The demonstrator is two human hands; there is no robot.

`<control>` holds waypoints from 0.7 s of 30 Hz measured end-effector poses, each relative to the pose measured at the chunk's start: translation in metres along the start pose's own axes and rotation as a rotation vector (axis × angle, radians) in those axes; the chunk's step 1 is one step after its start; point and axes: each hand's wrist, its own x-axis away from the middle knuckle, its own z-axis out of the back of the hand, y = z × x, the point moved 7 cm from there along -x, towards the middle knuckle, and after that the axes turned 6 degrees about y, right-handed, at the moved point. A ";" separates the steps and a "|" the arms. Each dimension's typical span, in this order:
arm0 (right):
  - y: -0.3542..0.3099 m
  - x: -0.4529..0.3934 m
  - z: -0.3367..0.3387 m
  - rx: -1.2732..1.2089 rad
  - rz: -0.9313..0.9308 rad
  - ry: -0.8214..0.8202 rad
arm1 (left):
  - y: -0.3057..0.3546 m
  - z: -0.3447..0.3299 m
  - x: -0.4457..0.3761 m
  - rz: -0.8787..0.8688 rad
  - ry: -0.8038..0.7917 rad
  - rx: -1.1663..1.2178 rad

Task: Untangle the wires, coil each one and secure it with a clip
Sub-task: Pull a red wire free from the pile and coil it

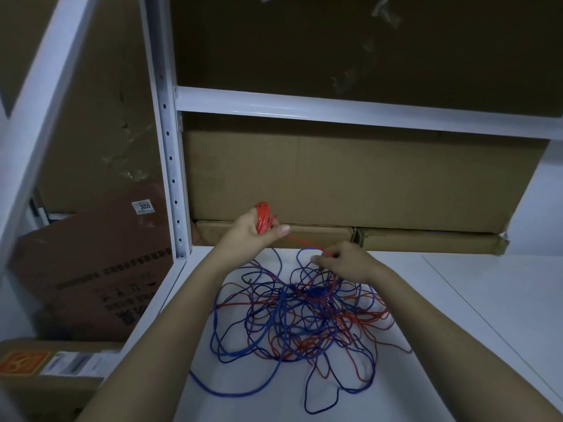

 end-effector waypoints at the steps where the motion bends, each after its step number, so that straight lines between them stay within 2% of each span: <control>1: 0.001 0.001 -0.002 0.021 -0.051 -0.047 | 0.000 0.003 -0.001 -0.009 0.037 0.001; 3: -0.012 0.004 0.003 -0.037 -0.115 -0.136 | 0.001 0.007 -0.001 -0.028 0.111 -0.007; 4: -0.023 0.004 0.010 -0.144 -0.135 -0.129 | 0.002 0.008 -0.001 -0.035 0.139 -0.033; 6: -0.042 0.002 0.032 -0.494 -0.139 -0.008 | 0.000 0.008 -0.002 -0.037 0.139 -0.090; 9: -0.073 -0.001 0.057 -0.984 0.010 0.138 | -0.002 0.001 -0.004 -0.046 0.066 -0.084; 11: -0.092 -0.004 0.077 -1.088 0.193 0.267 | 0.001 0.000 -0.006 -0.052 0.067 -0.016; 14: -0.119 0.001 0.118 -0.890 0.487 0.571 | 0.007 0.005 -0.009 -0.053 0.125 0.009; 16: -0.128 0.002 0.132 -0.716 0.565 0.702 | 0.010 0.006 -0.009 -0.059 0.111 0.039; 19: -0.114 -0.013 0.128 -0.095 0.438 0.835 | 0.008 -0.001 -0.006 -0.031 0.008 0.137; 20: -0.103 -0.021 0.120 0.057 0.366 0.800 | 0.006 -0.003 -0.003 -0.010 -0.024 0.191; 21: -0.090 -0.029 0.110 0.106 0.302 0.720 | 0.005 -0.004 -0.001 0.006 -0.046 0.244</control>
